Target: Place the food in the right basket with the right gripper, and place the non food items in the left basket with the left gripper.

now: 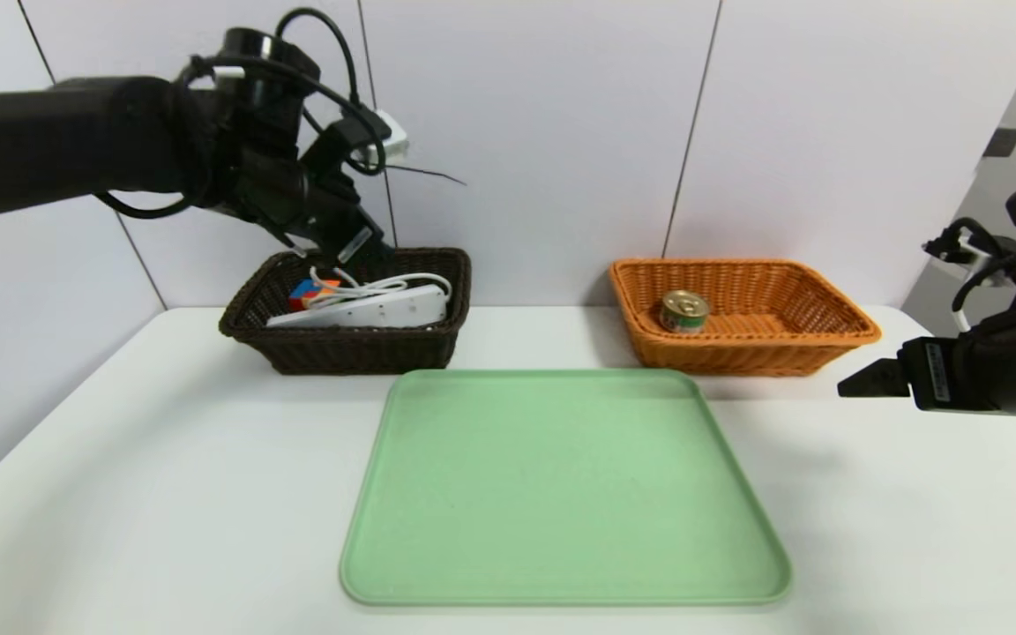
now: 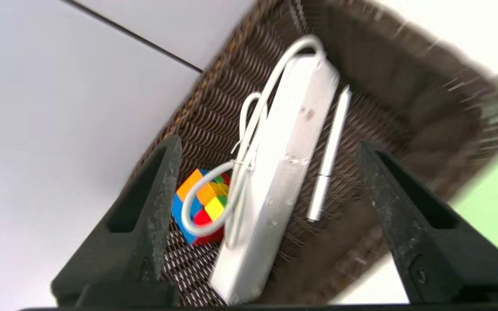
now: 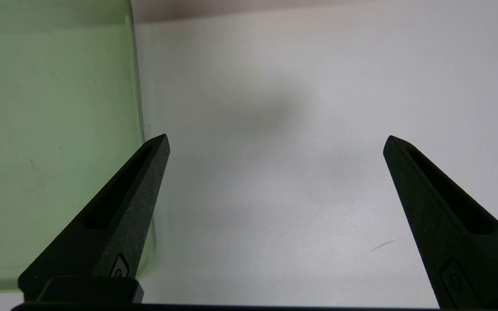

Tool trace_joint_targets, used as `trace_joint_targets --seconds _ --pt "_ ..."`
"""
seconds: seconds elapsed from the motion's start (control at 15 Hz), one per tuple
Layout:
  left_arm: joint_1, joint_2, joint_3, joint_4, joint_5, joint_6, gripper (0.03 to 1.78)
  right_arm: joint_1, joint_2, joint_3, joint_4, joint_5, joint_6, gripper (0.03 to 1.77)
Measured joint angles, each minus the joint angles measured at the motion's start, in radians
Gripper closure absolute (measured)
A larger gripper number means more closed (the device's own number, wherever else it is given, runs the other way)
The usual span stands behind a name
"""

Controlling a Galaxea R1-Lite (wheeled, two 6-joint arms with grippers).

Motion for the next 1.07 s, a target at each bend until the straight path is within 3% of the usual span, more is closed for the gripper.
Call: trace_joint_targets --seconds 0.13,0.27,0.4,0.47,0.73,0.87,1.07 --pt "-0.037 -0.083 0.004 0.067 0.029 -0.206 0.30 0.000 0.000 0.001 -0.003 0.010 -0.002 0.09" --pt "-0.068 -0.156 0.012 0.161 0.108 -0.444 0.26 0.000 0.000 0.000 -0.013 0.015 -0.009 0.09" --pt "-0.086 -0.249 0.055 0.289 0.183 -0.647 0.22 0.001 0.000 -0.008 -0.063 0.065 -0.045 0.09" --pt "-0.091 -0.294 0.103 0.331 0.192 -0.694 0.21 0.002 -0.001 -0.010 -0.085 0.093 -0.070 0.09" --pt "-0.109 -0.512 0.454 0.312 0.223 -0.727 0.17 0.022 -0.009 -0.052 -0.100 0.116 -0.220 0.09" --pt "-0.113 -0.620 0.632 0.232 0.264 -0.717 0.15 0.044 -0.012 -0.086 -0.111 0.134 -0.239 0.09" --pt "-0.111 -0.754 0.848 0.041 0.395 -0.669 0.14 0.087 -0.052 -0.084 -0.178 0.155 -0.243 0.09"
